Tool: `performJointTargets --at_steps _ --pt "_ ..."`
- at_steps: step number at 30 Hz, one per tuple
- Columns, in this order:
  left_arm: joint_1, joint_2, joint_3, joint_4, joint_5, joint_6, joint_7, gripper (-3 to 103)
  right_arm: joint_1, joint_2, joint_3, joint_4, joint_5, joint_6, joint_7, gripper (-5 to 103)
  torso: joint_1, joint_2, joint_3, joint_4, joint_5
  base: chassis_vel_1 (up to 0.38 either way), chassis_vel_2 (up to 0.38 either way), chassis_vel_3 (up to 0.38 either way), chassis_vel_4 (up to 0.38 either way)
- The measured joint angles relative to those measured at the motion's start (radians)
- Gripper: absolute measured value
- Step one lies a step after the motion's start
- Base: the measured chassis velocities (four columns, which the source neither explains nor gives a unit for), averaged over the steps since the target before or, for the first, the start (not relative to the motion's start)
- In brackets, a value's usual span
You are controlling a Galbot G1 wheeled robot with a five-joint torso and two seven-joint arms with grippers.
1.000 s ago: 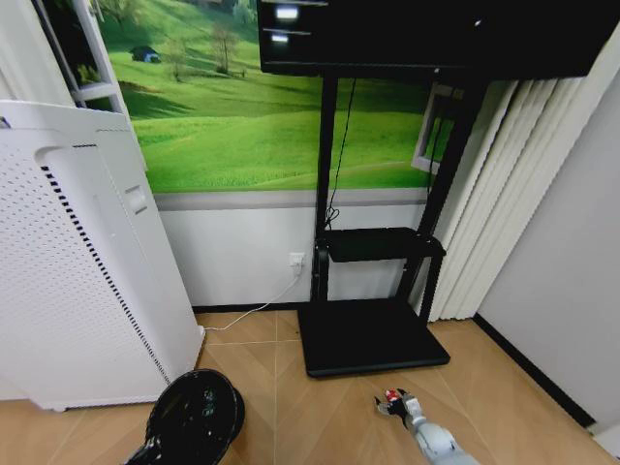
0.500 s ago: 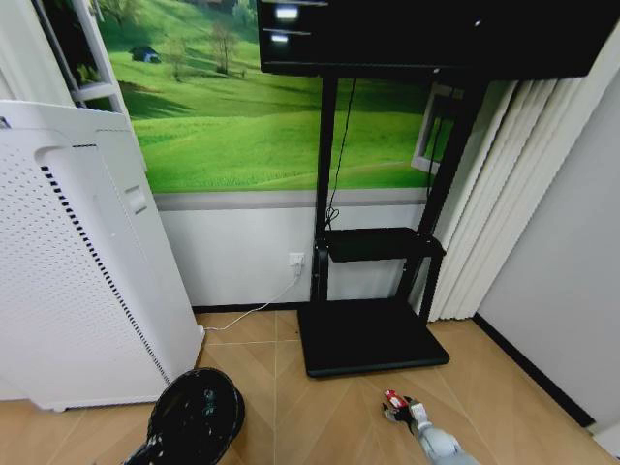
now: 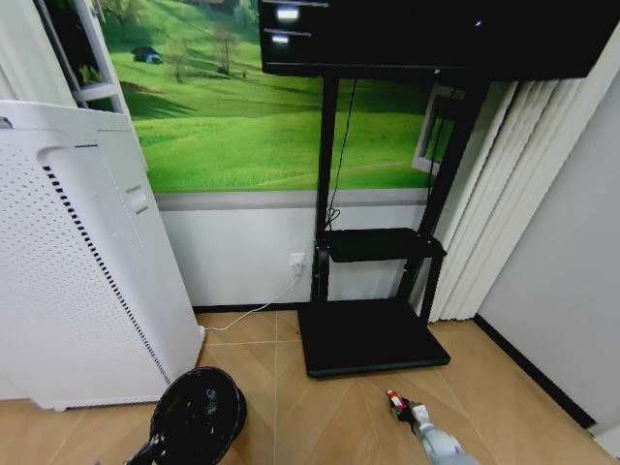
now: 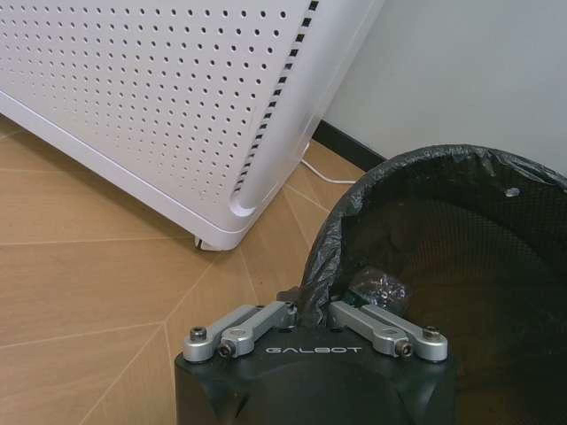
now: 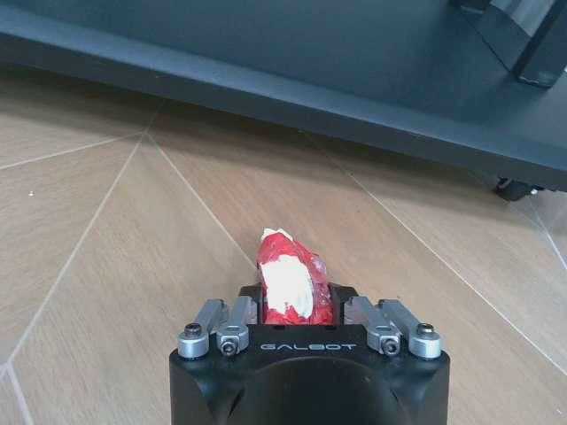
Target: Pick up the trash bin and place the garbage on the floor into it.
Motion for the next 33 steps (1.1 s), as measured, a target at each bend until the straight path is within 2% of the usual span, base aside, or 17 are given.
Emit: performJointTargets --at_steps 4,9,10,12,13,14,15,17,18,19,20,22,23,25,29,31,33 --pt "-0.007 0.001 0.007 0.001 0.001 0.001 -0.004 2 -0.043 -0.015 0.018 0.06 0.029 -0.012 0.0 33 0.0 0.0 0.0 -0.0003 0.0005 0.0 0.0 0.0 0.0" --pt "-0.035 0.018 0.033 0.013 0.003 0.004 -0.022 2 -0.166 -0.061 0.07 0.287 0.119 -0.033 0.014 33 0.0 0.0 0.0 0.0002 -0.0003 0.0 0.0 0.0 0.0" --pt "-0.035 0.018 0.033 0.013 0.003 0.004 -0.022 2 -0.166 -0.061 0.07 0.287 0.119 -0.033 0.014 33 0.0 0.0 0.0 0.0002 -0.0003 0.0 0.0 0.0 0.0" --pt "-0.074 0.038 0.069 0.026 0.0 0.012 -0.044 2 -0.264 -0.071 0.122 0.473 0.164 -0.027 0.013 33 0.0 0.0 0.0 -0.0005 0.0002 0.0 0.0 0.0 0.0" --pt "-0.095 0.047 0.09 0.033 -0.007 0.017 -0.055 2 -0.316 -0.074 0.145 0.581 0.203 -0.024 0.007 33 0.0 0.0 0.0 -0.0001 0.0001 0.0 0.0 0.0 0.0" --pt "-0.095 0.047 0.09 0.033 -0.007 0.017 -0.055 2 -0.316 -0.074 0.145 0.581 0.203 -0.024 0.007 33 0.0 0.0 0.0 -0.0001 0.0001 0.0 0.0 0.0 0.0" --pt "-0.125 0.062 0.121 0.048 -0.02 0.024 -0.066 2 -0.379 -0.074 0.17 0.712 0.255 -0.02 -0.006 33 0.0 0.0 0.0 0.0001 -0.0008 0.0 0.0 0.0 0.0" --pt "-0.144 0.074 0.144 0.06 -0.028 0.028 -0.069 2 -0.415 -0.072 0.182 0.782 0.276 -0.017 -0.013 33 0.0 0.0 0.0 0.0002 -0.0008 0.0 0.0 0.0 0.0" --pt "-0.17 0.096 0.18 0.078 -0.031 0.032 -0.064 2 -0.478 -0.061 0.195 0.911 0.3 -0.008 -0.027 33 0.0 0.0 0.0 -0.0004 0.0002 0.0 0.0 0.0 0.0" --pt "-0.183 0.108 0.201 0.087 -0.029 0.034 -0.051 2 -0.514 -0.051 0.198 0.987 0.307 -0.001 -0.034 33 0.0 0.0 0.0 0.0001 -0.0003 0.0 0.0 0.0 0.0" --pt "-0.183 0.108 0.201 0.087 -0.029 0.034 -0.051 2 -0.514 -0.051 0.198 0.987 0.307 -0.001 -0.034 33 0.0 0.0 0.0 0.0001 -0.0003 0.0 0.0 0.0 0.0" --pt "-0.206 0.14 0.252 0.111 0.013 0.044 0.039 2 -0.584 -0.024 0.171 1.154 0.309 0.021 -0.057 33 0.0 0.0 0.0 -0.0003 -0.0001 0.0 0.0 0.0 0.0" --pt "-0.206 0.14 0.252 0.111 0.013 0.044 0.039 2 -0.584 -0.024 0.171 1.154 0.309 0.021 -0.057 33 0.0 0.0 0.0 -0.0003 -0.0001 0.0 0.0 0.0 0.0" --pt "-0.225 0.15 0.285 0.124 0.049 0.048 0.081 2 -0.6 -0.016 0.137 1.223 0.299 0.032 -0.075 32 0.0 0.0 0.0 0.0009 -0.0002 0.0 0.0 0.0 0.0" --pt "-0.274 0.161 0.334 0.135 0.058 0.06 0.09 2 -0.63 -0.002 0.119 1.279 0.265 0.048 -0.082 30 0.0 0.0 0.0 0.0004 0.0 0.0 0.0 0.0 0.0" --pt "-0.334 0.171 0.388 0.151 0.057 0.075 0.093 2 -0.686 0.001 0.106 1.369 0.205 0.062 -0.084 30 0.0 0.0 0.0 -0.0005 -0.0003 0.0 0.0 0.0 0.0" --pt "-0.352 0.173 0.405 0.159 0.05 0.078 0.1 2 -0.705 -0.001 0.101 1.401 0.186 0.067 -0.086 30 0.0 0.0 0.0 -0.0004 -0.0004 0.0 0.0 0.0 0.0"
